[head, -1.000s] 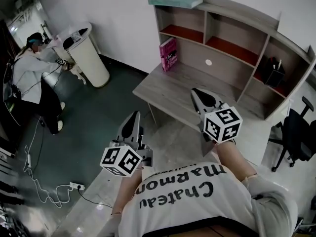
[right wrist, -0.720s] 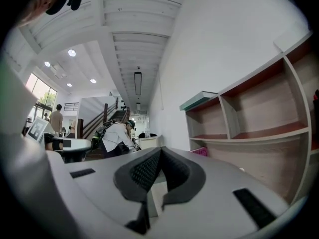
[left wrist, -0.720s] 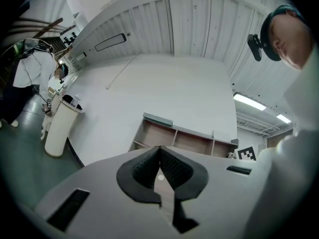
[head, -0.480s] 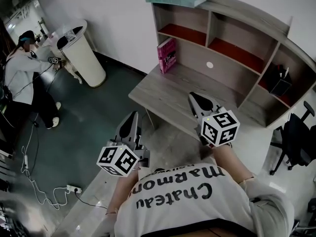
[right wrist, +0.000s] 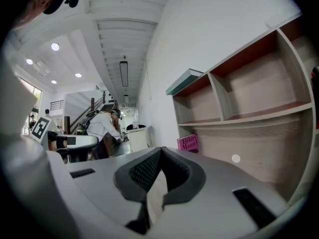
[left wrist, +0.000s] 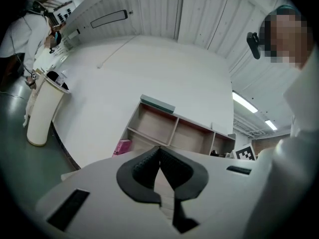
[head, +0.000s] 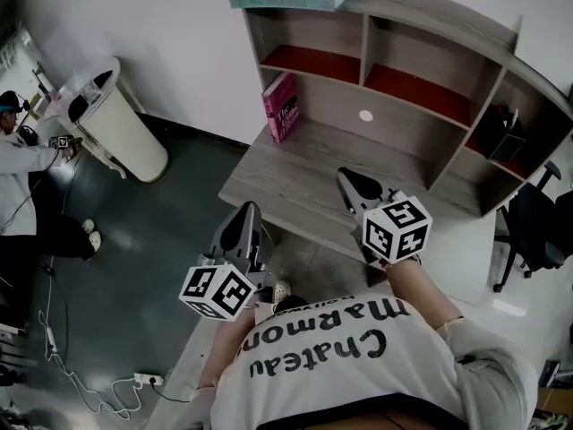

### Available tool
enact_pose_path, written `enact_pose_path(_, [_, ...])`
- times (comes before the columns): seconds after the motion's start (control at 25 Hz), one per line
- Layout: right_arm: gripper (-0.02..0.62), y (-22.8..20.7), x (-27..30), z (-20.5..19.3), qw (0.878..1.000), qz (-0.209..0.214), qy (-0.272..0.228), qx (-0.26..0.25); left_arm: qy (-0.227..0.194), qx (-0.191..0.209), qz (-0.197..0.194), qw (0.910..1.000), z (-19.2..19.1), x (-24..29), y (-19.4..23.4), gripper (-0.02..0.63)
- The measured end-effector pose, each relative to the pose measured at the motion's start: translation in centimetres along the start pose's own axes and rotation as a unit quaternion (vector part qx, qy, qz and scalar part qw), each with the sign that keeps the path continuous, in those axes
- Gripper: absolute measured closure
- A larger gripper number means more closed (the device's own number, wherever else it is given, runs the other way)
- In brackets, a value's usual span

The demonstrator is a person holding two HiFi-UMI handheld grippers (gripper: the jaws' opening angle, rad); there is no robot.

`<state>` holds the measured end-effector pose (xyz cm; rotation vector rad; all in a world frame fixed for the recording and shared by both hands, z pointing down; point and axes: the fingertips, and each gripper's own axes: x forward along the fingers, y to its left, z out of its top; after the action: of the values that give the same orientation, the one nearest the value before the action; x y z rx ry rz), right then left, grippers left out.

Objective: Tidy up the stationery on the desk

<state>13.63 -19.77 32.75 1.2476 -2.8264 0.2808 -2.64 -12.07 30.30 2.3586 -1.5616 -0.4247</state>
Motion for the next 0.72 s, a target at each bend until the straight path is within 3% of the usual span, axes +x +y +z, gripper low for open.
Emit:
enact_pose_path(0.32, [0.583, -1.1, 6.6, 3.0, 0.999, -0.043, -0.016, 0.009, 0.01, 0.002, -0.044, 0.999, 4.5, 6.0, 5.8, 0.591])
enact_pose_path(0.72, [0.583, -3.0, 11.1, 7.2, 0.989, -0.123, -0.076, 0.01, 0.012, 0.018, -0.118, 0.9927, 9.4, 12.8, 11.0, 0.591])
